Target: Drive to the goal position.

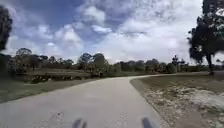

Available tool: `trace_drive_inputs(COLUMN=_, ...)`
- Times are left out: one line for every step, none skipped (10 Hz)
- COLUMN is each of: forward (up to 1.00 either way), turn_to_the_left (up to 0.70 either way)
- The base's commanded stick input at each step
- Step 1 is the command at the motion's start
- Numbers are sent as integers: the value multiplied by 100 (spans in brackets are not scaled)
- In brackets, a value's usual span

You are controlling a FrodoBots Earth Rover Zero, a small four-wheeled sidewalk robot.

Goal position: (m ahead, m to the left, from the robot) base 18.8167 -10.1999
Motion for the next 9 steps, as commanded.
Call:
trace_drive_inputs(forward=69, turn_to_the_left=3)
trace_drive_inputs(forward=69, turn_to_the_left=3)
trace_drive_inputs(forward=69, turn_to_the_left=3)
trace_drive_inputs(forward=69, turn_to_the_left=3)
trace_drive_inputs(forward=69, turn_to_the_left=3)
trace_drive_inputs(forward=69, turn_to_the_left=3)
trace_drive_inputs(forward=69, turn_to_the_left=3)
trace_drive_inputs(forward=69, turn_to_the_left=3)
trace_drive_inputs(forward=69, turn_to_the_left=11)
